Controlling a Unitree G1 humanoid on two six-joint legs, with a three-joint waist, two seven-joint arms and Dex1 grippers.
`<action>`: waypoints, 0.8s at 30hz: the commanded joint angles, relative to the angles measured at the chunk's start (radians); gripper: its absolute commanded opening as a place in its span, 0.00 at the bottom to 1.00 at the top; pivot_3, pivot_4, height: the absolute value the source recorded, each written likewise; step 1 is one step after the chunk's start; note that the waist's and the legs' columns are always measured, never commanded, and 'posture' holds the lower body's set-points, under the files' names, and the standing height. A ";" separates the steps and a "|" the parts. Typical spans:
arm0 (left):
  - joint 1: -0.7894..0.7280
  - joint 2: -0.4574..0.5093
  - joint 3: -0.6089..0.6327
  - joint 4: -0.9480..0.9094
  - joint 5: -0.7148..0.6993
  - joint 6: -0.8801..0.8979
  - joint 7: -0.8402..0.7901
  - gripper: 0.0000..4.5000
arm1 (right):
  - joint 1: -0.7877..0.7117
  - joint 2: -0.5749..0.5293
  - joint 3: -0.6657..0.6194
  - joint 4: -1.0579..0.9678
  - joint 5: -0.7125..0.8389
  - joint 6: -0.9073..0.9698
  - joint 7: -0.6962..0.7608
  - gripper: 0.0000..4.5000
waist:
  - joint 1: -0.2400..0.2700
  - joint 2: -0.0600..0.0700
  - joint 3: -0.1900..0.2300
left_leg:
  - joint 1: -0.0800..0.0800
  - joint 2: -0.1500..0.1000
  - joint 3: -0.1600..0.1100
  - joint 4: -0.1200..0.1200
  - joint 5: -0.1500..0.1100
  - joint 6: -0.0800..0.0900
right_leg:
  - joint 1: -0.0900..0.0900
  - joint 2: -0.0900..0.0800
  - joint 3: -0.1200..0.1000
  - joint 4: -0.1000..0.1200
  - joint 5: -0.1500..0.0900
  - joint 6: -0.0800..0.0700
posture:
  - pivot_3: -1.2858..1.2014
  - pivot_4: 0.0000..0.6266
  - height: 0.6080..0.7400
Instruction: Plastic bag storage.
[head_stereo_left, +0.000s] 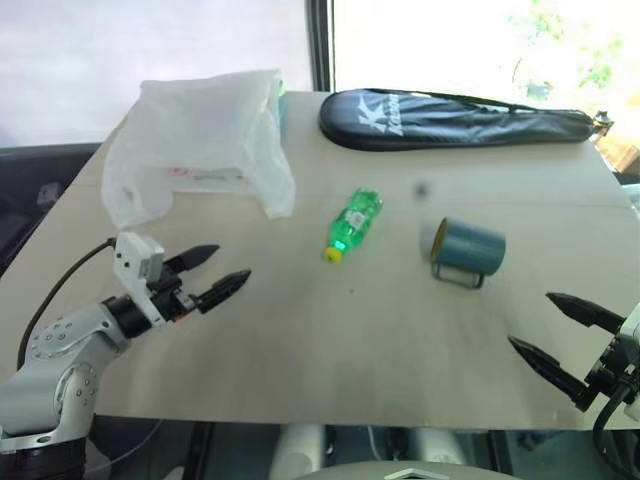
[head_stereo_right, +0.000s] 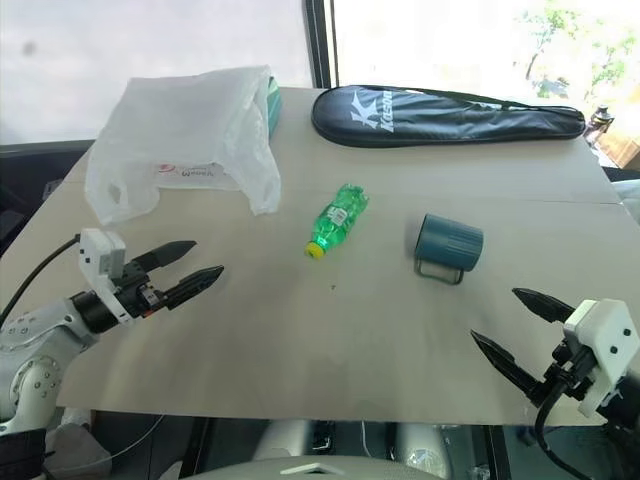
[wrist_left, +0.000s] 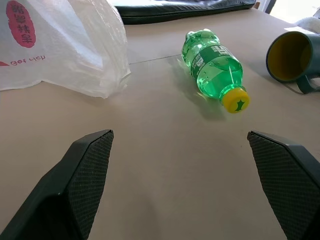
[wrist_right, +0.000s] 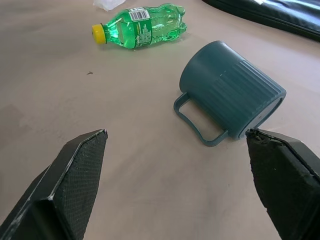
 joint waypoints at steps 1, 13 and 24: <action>-0.052 -0.002 -0.009 0.012 0.013 -0.036 0.002 0.99 | -0.008 0.017 0.026 0.023 -0.019 -0.093 0.028 1.00 | 0.000 0.000 0.000 | 0.000 0.000 0.000 0.000 0.000 0.000 | 0.000 0.000 0.000 0.000 0.000 0.000 | 0.52 0.24 1.00; -0.332 -0.042 -0.119 0.172 0.439 -0.257 0.403 0.99 | -0.342 0.039 0.415 -0.066 0.001 -0.214 0.023 1.00 | -0.004 -0.001 0.000 | -0.001 -0.001 0.000 -0.001 0.000 0.000 | 0.000 0.004 -0.001 -0.002 0.000 0.001 | 0.52 0.24 1.00; -0.409 0.065 -0.148 0.457 0.585 -0.615 0.357 0.99 | -0.393 0.038 0.387 -0.082 0.095 -0.235 -0.064 1.00 | 0.000 -0.002 0.000 | -0.003 -0.001 0.000 -0.001 0.000 0.001 | 0.000 0.002 -0.002 -0.003 0.000 0.001 | 0.52 0.24 1.00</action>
